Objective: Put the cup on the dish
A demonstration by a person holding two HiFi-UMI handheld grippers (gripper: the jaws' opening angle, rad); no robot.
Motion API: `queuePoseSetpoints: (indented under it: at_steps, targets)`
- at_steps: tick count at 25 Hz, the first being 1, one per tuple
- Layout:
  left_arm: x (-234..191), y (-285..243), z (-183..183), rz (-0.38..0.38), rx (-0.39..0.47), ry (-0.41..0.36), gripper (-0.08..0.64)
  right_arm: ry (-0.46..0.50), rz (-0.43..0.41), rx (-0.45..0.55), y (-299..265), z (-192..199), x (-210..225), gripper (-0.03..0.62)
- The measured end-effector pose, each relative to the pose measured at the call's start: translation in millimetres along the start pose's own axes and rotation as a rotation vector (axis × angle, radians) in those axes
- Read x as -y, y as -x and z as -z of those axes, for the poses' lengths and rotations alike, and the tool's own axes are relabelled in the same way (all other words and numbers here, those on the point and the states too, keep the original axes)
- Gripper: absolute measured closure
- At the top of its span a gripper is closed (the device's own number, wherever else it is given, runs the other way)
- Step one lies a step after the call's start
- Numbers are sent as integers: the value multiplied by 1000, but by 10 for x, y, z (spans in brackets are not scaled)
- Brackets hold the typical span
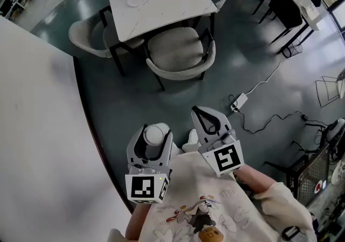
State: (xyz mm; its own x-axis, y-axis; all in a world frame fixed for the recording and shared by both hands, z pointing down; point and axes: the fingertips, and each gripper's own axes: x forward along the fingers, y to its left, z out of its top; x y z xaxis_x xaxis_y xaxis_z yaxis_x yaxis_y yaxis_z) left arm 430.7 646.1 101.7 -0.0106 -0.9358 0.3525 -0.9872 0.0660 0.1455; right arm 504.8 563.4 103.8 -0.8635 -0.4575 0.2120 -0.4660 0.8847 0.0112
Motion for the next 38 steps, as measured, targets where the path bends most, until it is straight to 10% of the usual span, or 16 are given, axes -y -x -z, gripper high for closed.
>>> queuePoseSetpoints:
  at_steps: [24,38]
  targets:
    - [158,343,482,-128,-69,31,287,-68,-200,-60,304,267,-6,586]
    - [-1035,-235,166,-118,-44,20,287,-15,-256,-120,-927,136,-254,586]
